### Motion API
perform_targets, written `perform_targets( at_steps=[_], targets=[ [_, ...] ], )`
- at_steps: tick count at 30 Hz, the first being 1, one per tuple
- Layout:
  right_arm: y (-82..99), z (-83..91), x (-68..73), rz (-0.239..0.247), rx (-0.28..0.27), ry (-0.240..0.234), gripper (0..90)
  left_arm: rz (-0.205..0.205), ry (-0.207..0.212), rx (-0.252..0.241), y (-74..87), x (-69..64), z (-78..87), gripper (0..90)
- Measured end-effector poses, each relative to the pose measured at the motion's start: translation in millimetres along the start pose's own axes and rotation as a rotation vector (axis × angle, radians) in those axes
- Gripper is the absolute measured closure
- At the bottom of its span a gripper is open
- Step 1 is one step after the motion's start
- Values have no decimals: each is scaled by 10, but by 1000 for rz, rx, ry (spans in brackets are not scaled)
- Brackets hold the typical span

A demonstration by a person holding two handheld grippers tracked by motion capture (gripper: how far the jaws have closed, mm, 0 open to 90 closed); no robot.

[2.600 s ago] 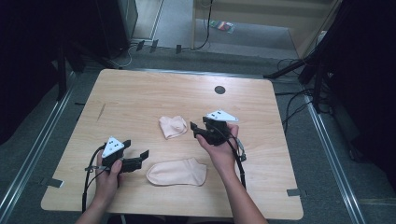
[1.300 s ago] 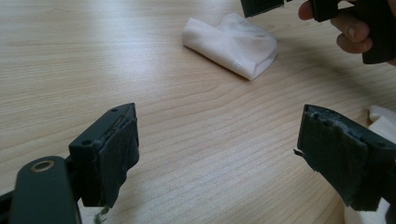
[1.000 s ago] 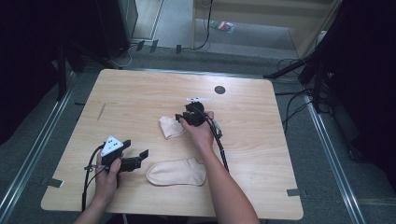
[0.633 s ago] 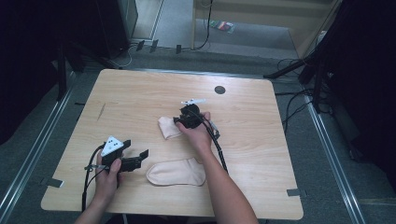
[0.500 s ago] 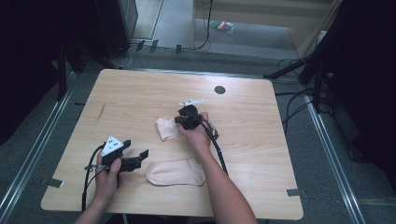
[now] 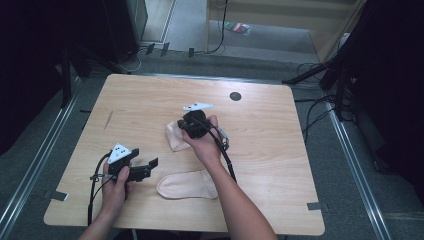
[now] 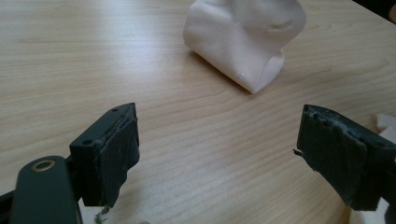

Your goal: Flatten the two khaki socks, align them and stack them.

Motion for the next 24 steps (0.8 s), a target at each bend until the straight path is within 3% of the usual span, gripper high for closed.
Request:
perform_targets(
  at_steps=[9,14,16,19,22,23,24],
  targets=[
    [-303,194,244,19,-64,-25,899,-36,-27,25,-155,-41,-184,137],
    [-459,282,392,26,-105,-69,898,-21,-32,19,-146,-45,-206,137],
    [-567,400,464,19,-156,-110,898,-21,-28,7,-135,-42,-180,137],
    [-583,511,390,-19,-178,-124,897,-27,-30,-2,-125,-23,-151,137],
    [-461,553,166,-56,-161,-95,897,-28,-16,-17,-121,-21,-120,136],
    [-461,553,166,-56,-161,-95,897,-28,-16,-17,-121,-21,-120,137],
    [-299,529,-51,-88,-129,-65,896,-27,-17,-17,-116,-21,-120,137]
  ],
)
Point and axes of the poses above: each handheld gripper's, and its own axes: z roughly backward along the jaws, y roughly out of its underside, x roughly to its left, the point moved 8 cm from there along -z, roughly forward along the jaws, and after that the axes turned 3 degrees about -y, right-handed, at the moved point
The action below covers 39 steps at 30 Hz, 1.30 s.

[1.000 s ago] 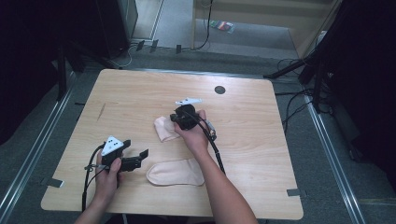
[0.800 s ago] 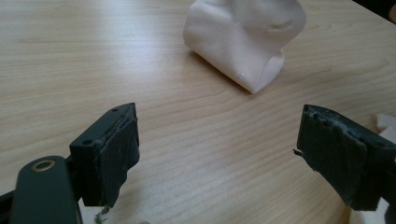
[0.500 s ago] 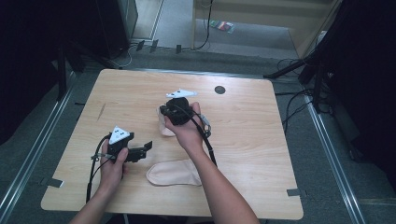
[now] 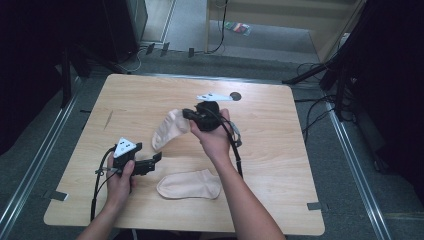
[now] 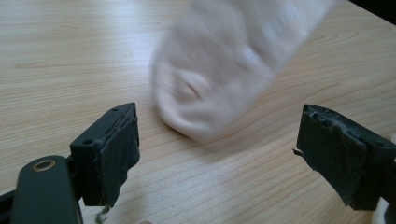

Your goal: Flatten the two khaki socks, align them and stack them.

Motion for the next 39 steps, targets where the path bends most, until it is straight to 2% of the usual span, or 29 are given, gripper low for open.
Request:
perform_targets(
  at_steps=[4,6,8,9,11,13,18,21,23,24,25,28,31,33,37,38,39],
  targets=[
    [338,3,-440,-46,57,70,896,4,3,15,30,0,-49,139],
    [465,23,-606,-43,66,108,896,10,1,20,34,10,-63,139],
    [565,43,-734,-51,74,138,895,21,-2,27,28,22,-78,144],
    [565,43,-734,-51,74,138,895,21,-2,27,28,22,-78,147],
    [674,69,-870,-61,79,172,892,31,-8,45,11,50,-105,148],
    [735,84,-933,-65,83,188,890,36,-12,47,-8,63,-125,152],
    [833,98,-1015,-72,89,210,867,39,-17,59,-22,70,-184,165],
    [915,101,-1092,-53,105,246,820,42,-13,67,-32,49,-241,212],
    [945,110,-1128,-46,112,269,753,41,-13,69,-40,51,-256,241],
    [952,121,-1153,-44,110,284,704,66,-23,59,-58,64,-278,265],
    [951,137,-1172,-50,102,290,688,72,-27,60,-62,74,-289,293],
    [936,178,-1198,-69,79,283,658,65,-39,77,-68,85,-322,324],
    [891,215,-1220,-82,47,274,632,66,-12,78,-144,50,-365,341],
    [881,191,-1200,-79,42,260,608,61,13,78,-195,12,-391,349],
    [895,101,-1172,-77,55,238,535,31,6,78,-258,-21,-457,419],
    [904,78,-1168,-84,61,241,528,20,6,103,-268,-44,-515,439],
    [904,78,-1168,-84,61,241,528,20,6,103,-268,-44,-515,458]
  ],
)
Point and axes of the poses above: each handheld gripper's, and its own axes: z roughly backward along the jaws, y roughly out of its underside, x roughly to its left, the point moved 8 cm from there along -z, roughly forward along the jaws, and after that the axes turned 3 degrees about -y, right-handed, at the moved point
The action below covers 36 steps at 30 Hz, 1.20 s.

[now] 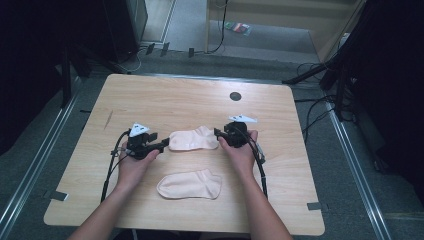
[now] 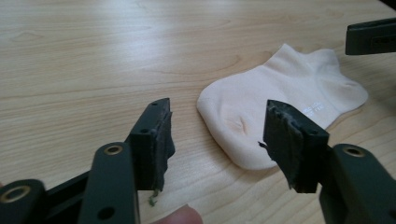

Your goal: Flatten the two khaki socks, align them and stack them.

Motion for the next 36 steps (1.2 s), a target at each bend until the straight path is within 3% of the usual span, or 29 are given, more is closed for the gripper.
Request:
perform_targets(
  at_steps=[5,8,9,10,15,17,19,21,25,29,36],
  targets=[
    [41,-108,1,13,25,23,520,-19,-20,81,12,-27,-178,587],
    [56,-135,10,24,37,34,533,-22,-31,103,21,-30,-224,643],
    [65,-148,15,46,40,47,552,-26,-28,102,26,-38,-248,714],
    [65,-148,15,46,40,47,552,-26,-28,102,26,-38,-248,729],
    [127,-171,41,108,69,76,690,-32,-5,116,57,-61,-270,853],
    [145,-159,74,114,77,58,845,-44,-10,117,55,-66,-260,889],
    [146,-150,77,125,79,62,869,-53,-7,113,54,-71,-254,895],
    [143,-108,97,124,85,45,883,-74,5,110,39,-83,-196,897],
    [101,-11,128,114,60,33,886,-74,18,74,-30,-102,-94,900],
    [3,201,202,101,18,9,888,-74,46,20,-126,-154,106,900],
    [-26,460,328,77,-15,-20,889,-67,65,-16,-113,-167,337,900]
  ],
)
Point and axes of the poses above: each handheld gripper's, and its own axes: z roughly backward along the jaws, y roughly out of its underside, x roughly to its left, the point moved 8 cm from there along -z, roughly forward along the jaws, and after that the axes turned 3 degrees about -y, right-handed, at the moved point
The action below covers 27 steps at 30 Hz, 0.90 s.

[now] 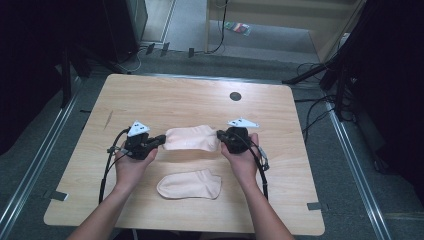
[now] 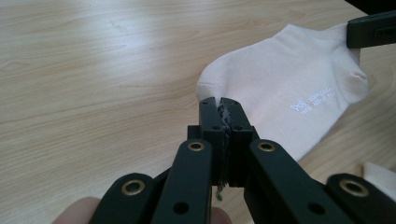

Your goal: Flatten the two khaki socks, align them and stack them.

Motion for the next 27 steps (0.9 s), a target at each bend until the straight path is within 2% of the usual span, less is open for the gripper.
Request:
perform_targets(
  at_steps=[6,12,21,27],
  targets=[
    [88,179,144,-1,-5,-30,890,-12,15,-20,56,-64,181,900],
    [231,330,264,-8,0,-56,889,-19,46,-29,210,-189,383,900],
    [445,472,368,6,12,-63,889,-16,62,-9,463,-335,511,900],
    [620,574,438,-2,21,-72,889,-37,74,13,624,-479,633,900]
  ],
)
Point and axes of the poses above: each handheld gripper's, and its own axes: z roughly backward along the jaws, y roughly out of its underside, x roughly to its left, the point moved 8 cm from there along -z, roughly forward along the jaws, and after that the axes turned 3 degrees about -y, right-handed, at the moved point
